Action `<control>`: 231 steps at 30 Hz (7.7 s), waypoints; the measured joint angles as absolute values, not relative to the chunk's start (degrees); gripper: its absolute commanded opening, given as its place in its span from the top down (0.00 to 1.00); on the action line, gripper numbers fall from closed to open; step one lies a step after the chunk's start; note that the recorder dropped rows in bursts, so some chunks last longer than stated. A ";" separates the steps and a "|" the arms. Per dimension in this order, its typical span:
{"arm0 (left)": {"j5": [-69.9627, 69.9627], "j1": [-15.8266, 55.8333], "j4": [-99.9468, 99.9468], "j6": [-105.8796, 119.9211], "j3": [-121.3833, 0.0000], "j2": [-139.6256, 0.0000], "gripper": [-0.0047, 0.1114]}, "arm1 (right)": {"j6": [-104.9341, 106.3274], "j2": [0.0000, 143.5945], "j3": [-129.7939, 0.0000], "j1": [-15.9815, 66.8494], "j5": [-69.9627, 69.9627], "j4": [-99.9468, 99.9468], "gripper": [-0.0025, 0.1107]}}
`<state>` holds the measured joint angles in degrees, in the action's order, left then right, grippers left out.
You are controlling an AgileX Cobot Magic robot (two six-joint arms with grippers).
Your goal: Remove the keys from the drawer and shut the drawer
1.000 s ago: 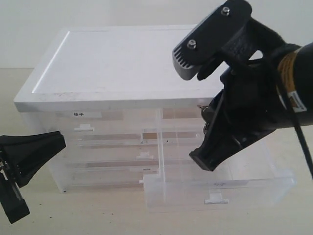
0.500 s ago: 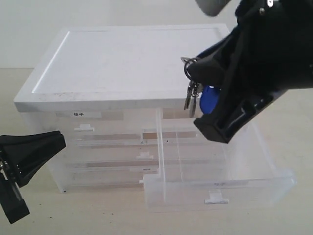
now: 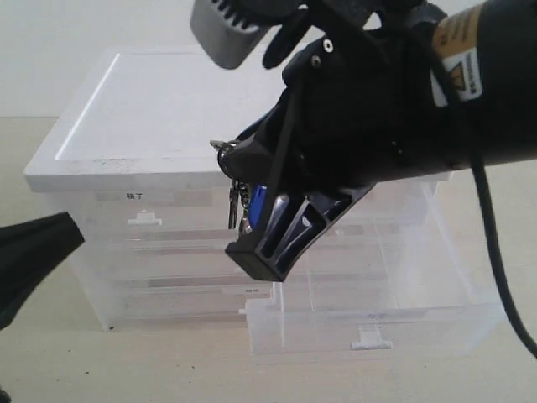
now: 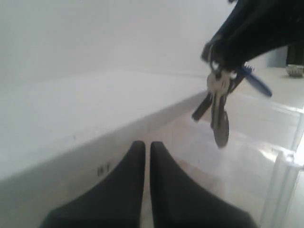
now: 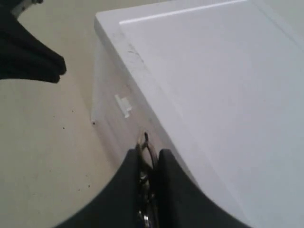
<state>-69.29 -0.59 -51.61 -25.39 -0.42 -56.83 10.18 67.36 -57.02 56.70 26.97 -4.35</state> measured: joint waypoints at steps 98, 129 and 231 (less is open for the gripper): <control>-55.58 -0.59 -81.50 -67.69 -0.28 -12.67 0.92 | 19.85 62.60 -57.53 56.70 23.63 -0.49 0.60; -56.62 9.13 -73.36 -47.33 -1.17 -71.95 0.92 | 15.82 58.37 -57.53 56.70 23.63 -2.97 0.60; -28.63 41.31 -55.21 -47.45 -15.46 -74.58 0.92 | -9.23 58.37 -57.53 56.70 32.16 -26.46 0.93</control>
